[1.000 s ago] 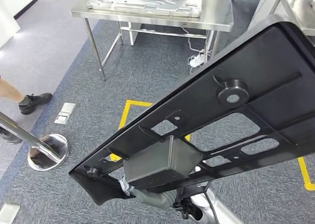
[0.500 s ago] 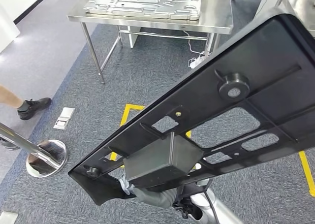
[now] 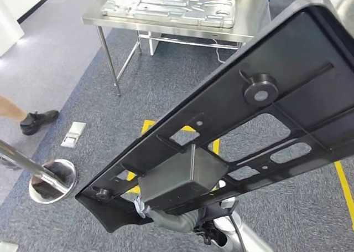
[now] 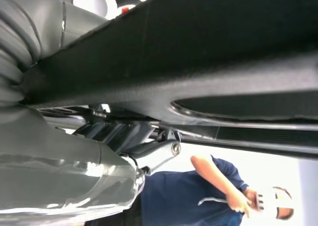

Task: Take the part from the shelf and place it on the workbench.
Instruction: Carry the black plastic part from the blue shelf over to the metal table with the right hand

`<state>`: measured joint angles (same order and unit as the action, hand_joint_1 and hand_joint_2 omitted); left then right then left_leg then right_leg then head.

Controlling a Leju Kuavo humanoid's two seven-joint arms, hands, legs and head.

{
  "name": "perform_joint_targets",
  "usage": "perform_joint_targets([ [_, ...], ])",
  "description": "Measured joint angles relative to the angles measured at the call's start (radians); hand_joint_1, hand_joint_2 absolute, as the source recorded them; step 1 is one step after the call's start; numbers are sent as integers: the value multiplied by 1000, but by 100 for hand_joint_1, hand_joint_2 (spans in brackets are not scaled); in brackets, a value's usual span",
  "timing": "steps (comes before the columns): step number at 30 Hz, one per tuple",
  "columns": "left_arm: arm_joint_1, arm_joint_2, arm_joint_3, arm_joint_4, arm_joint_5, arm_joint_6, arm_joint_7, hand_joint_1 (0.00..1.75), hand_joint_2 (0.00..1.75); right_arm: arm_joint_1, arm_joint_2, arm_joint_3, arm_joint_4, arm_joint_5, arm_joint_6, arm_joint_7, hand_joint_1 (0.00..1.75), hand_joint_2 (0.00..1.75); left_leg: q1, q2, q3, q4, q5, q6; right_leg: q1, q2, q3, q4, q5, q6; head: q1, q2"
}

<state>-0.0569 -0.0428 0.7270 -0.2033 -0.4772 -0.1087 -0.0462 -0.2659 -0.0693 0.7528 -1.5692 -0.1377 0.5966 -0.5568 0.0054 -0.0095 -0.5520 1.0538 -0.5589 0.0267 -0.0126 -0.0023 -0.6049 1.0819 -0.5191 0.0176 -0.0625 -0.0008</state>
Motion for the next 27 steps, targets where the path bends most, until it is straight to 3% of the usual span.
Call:
perform_joint_targets([
  [2,-3,-1,0,0,0,0,0,0,175,-1,1,-1,-1,0,0,0,175,175,1,1,0,-2,-4,-10,5,2,8,-21,-10,-8,0,0],
  [5,-5,-1,0,0,0,-1,0,0,175,-3,5,-1,-2,0,0,0,175,175,3,2,-4,18,-23,-24,-5,1,20,-35,-13,-21,-1,0],
  [7,-5,-2,1,0,0,-1,-1,0,175,-6,8,-1,-3,0,0,0,175,175,6,3,-53,112,-64,-36,-9,-3,30,-40,-18,-28,-3,0],
  [9,-4,-1,1,0,0,-1,-2,0,175,-6,10,-1,-2,0,0,0,175,175,11,3,-127,229,-95,-45,-10,-4,38,-40,-26,-30,-4,0],
  [10,-2,-1,1,0,0,-1,-2,0,175,-5,10,-1,-2,0,0,0,175,175,13,3,-149,253,-87,-47,-10,-4,43,-40,-32,-28,-3,0],
  [11,0,-1,1,0,0,-1,-2,0,175,-5,11,-1,-2,0,0,0,175,175,15,3,-154,239,-58,-48,-11,-3,52,-40,-38,-26,-4,0],
  [12,1,-1,1,0,0,-1,-2,0,175,-5,12,-1,-2,0,0,0,175,175,16,3,-141,191,-14,-48,-13,-3,63,-40,-46,-23,-4,0],
  [14,1,-2,2,0,0,-2,-3,0,175,-6,13,-1,-1,0,0,0,175,175,14,4,-100,80,57,-44,-13,-2,82,-41,-60,-14,-4,0],
  [15,1,-2,2,0,0,-2,-3,0,175,-7,14,-1,-1,0,0,1,175,175,12,4,-85,42,67,-38,-12,-2,85,-41,-65,-9,-3,0],
  [20,2,-1,2,0,0,-2,-4,0,175,-10,16,-2,-3,0,0,3,175,175,8,4,-63,5,46,-4,-12,-2,87,-35,-84,18,-3,0],
  [22,0,-1,2,0,0,-3,-4,0,175,-10,16,-2,-3,0,1,3,175,175,9,5,-50,-2,41,9,-11,-1,43,59,-128,20,-2,0],
  [24,-1,-1,2,0,0,-4,-4,0,175,-7,15,-3,-2,0,1,3,175,175,6,5,-41,-2,33,17,-10,0,-37,191,-171,19,-2,0],
  [25,-1,-1,2,0,0,-4,-4,0,175,-5,14,-3,-2,0,1,3,175,175,3,5,-36,-2,28,19,-10,0,-66,228,-169,18,-2,0],
  [26,0,-1,2,0,-1,-4,-4,0,175,-3,14,-3,-1,0,1,3,175,175,2,4,-29,-2,23,20,-9,0,-77,226,-146,17,-2,0],
  [27,1,-1,2,0,-1,-4,-4,0,175,-2,14,-4,-1,0,1,3,175,175,0,3,-20,-2,17,18,-7,0,-70,187,-104,13,-2,0],
])
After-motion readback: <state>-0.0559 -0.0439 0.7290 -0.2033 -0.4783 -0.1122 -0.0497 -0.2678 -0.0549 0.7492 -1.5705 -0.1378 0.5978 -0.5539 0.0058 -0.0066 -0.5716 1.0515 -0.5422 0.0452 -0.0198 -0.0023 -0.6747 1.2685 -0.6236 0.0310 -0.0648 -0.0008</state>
